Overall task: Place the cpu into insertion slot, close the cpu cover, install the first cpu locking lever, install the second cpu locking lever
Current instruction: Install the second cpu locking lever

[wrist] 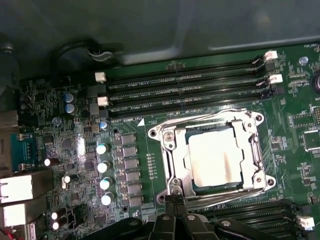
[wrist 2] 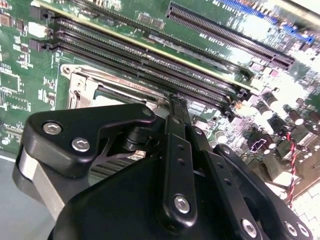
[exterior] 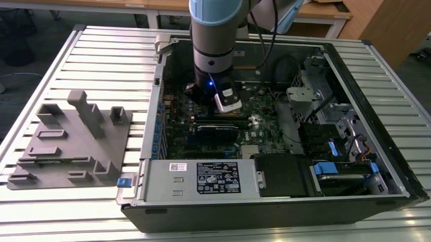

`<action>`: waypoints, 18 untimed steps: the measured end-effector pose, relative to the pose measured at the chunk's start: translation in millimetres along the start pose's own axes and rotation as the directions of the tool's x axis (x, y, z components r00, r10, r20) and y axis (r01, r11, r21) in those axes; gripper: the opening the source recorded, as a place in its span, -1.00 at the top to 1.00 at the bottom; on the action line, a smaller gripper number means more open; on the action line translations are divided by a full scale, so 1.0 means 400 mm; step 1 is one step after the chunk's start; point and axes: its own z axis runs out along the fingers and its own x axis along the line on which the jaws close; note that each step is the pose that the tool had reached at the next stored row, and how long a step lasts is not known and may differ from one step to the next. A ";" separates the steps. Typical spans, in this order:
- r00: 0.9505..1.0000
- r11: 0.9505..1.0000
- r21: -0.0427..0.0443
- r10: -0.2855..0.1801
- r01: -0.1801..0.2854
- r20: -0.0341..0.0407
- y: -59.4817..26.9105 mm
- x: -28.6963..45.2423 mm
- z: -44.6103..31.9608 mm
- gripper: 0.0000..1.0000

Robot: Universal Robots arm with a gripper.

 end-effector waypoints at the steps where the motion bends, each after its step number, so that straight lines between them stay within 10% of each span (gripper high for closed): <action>1: 1.000 1.000 -0.004 0.000 0.000 0.002 0.000 0.001 0.000 0.79; 18: 1.000 1.000 -0.016 -0.003 0.003 0.027 -0.007 0.038 0.010 0.79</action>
